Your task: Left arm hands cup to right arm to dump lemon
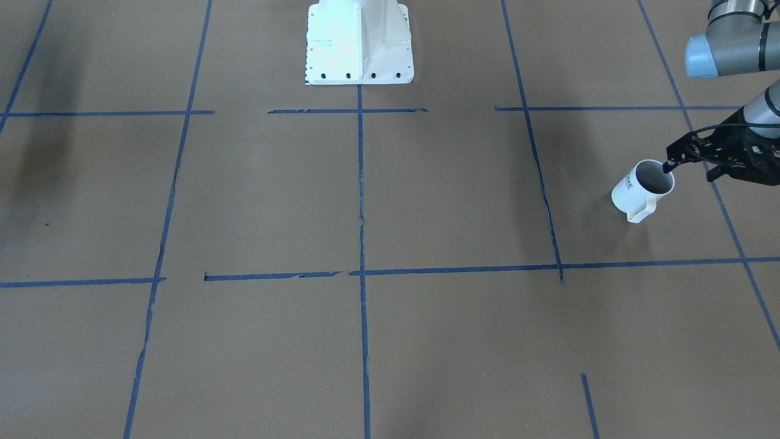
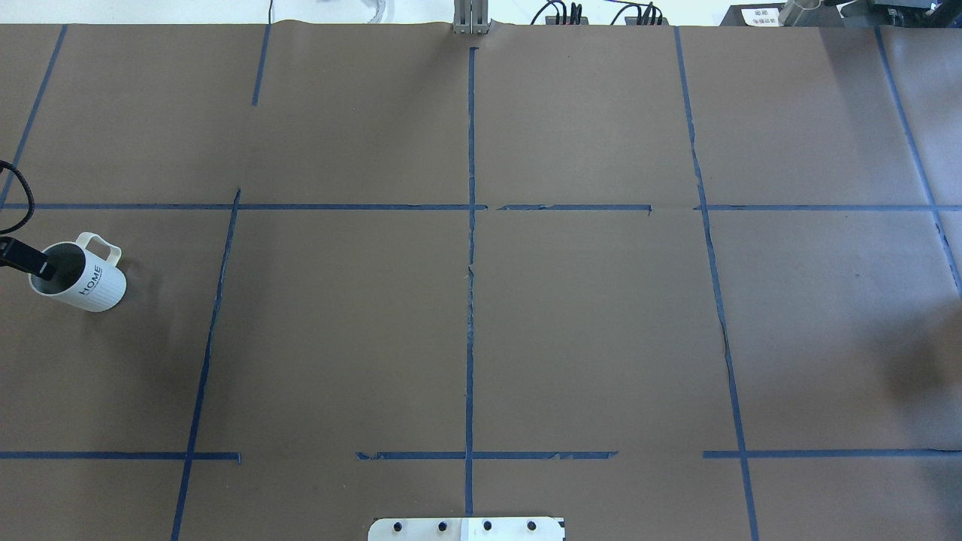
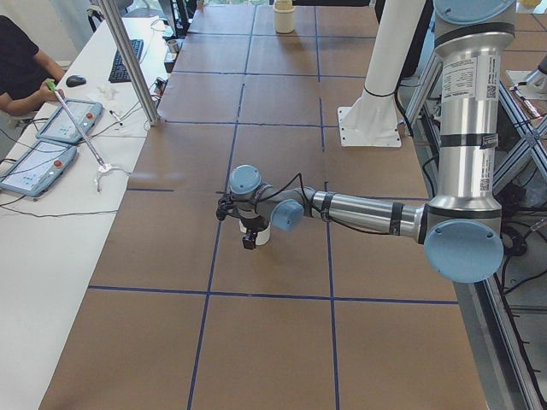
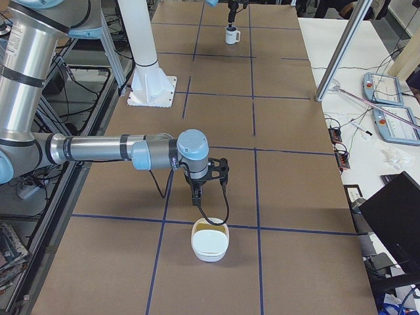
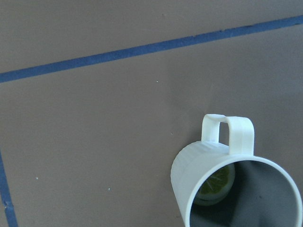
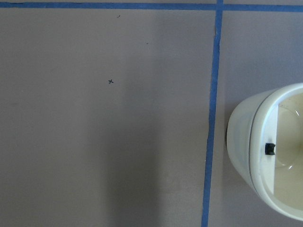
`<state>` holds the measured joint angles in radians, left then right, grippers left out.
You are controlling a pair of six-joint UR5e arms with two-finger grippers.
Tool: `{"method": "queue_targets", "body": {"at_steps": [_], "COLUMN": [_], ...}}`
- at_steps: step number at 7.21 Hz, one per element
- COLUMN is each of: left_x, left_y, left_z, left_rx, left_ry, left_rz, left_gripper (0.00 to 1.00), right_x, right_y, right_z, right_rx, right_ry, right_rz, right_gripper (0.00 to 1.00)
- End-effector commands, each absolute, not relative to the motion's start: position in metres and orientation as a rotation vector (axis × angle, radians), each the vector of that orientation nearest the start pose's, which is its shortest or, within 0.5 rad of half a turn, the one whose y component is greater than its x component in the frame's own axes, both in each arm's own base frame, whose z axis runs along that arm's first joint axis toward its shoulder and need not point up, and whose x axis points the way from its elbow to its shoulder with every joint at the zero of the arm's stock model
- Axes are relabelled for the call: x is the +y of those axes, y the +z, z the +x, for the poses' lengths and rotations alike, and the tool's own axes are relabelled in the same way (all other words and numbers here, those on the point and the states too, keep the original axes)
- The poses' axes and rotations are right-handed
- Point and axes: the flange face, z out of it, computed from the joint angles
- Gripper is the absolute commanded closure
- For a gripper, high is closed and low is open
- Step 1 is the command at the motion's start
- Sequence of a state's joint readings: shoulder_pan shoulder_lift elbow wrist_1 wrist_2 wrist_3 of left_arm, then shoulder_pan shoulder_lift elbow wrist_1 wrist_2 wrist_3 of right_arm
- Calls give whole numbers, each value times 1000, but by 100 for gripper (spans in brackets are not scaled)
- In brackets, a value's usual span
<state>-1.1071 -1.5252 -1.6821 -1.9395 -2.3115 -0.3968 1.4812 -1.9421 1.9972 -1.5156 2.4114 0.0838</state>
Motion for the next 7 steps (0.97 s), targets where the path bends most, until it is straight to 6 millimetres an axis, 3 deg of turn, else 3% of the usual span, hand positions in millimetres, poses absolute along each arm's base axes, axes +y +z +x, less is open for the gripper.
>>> {"method": "queue_targets", "body": {"at_steps": [1, 2, 4, 5, 6, 7], "left_x": [-478, -479, -476, -477, -486, -501], "left_y": [583, 578, 583, 574, 546, 493], "left_z": [169, 178, 184, 185, 186, 192], "left_rx": [835, 839, 837, 844, 857, 878], "left_ry": [231, 245, 255, 254, 188, 73], "left_rz": [77, 76, 64, 73, 69, 51], "left_gripper": [44, 58, 100, 100, 100, 100], "right_x": [-348, -348, -348, -350, -354, -366], "right_y": [592, 592, 592, 589, 578, 560], "right_z": [27, 26, 26, 20, 7, -20], "right_rx": [-846, -846, -846, -849, -879, -912], "right_ry": [-55, -56, -58, -79, -136, -151], "right_rz": [29, 28, 29, 37, 104, 116], "right_gripper": [0, 0, 0, 0, 0, 0]}}
